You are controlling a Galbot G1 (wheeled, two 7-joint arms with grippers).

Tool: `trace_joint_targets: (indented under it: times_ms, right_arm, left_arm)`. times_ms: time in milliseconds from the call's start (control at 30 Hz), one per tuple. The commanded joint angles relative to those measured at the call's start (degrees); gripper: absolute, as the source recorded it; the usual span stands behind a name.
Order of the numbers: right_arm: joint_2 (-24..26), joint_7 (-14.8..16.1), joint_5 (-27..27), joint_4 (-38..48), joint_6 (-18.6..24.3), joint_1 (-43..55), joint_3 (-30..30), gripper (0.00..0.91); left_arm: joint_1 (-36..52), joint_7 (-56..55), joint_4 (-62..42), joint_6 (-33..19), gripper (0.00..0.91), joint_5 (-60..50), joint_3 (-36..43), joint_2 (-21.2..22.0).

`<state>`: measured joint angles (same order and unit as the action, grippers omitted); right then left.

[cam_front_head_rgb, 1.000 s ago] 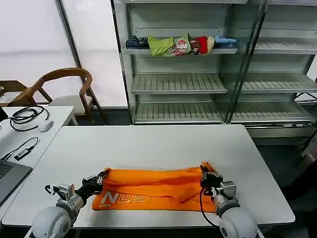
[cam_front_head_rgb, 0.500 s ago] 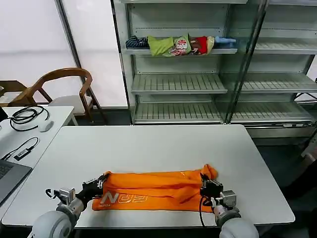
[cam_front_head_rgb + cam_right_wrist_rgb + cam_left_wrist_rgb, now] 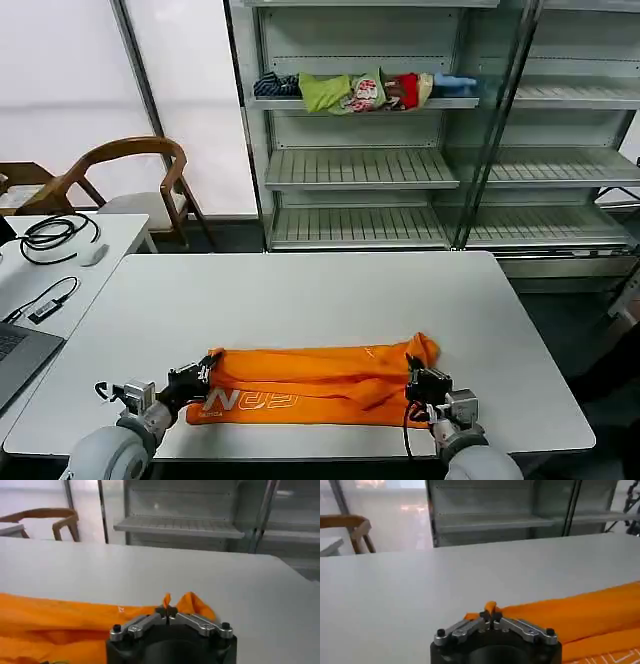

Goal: Fold and organize the clothes.

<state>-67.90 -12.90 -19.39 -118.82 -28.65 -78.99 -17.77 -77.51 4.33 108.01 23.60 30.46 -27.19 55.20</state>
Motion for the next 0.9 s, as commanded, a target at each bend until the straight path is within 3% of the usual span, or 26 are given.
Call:
trace_joint_targets:
  times_ms: [33, 300, 433, 567, 900]
  right_arm:
    - [0.2, 0.1, 0.3, 0.0, 0.1, -0.7, -0.2, 0.907]
    - [1.3, 1.0, 0.6, -2.7, 1.6, -2.8, -3.2, 0.907]
    - [1.4, 1.5, 1.5, -4.3, 3.4, -4.9, -5.2, 0.907]
    - [0.9, 1.7, 1.3, -8.2, 3.9, -7.2, -8.0, 0.907]
    - [0.9, 2.0, 1.4, -12.0, 4.5, -9.2, -13.7, 0.907]
  left_arm:
    - [-1.7, 0.0, 2.3, 1.9, 0.907, -2.4, -0.6, -0.5]
    - [-2.9, -7.1, 9.9, 2.0, 0.907, 1.9, -1.3, -0.8]
    - [-4.8, -17.5, 12.0, 0.8, 0.907, 3.6, 1.6, -0.3]
    - [-5.2, -26.4, 11.5, -0.7, 0.907, 4.6, 5.4, 0.7]
    - [-3.0, -33.3, 7.4, -1.1, 0.907, 8.4, 8.2, 2.3]
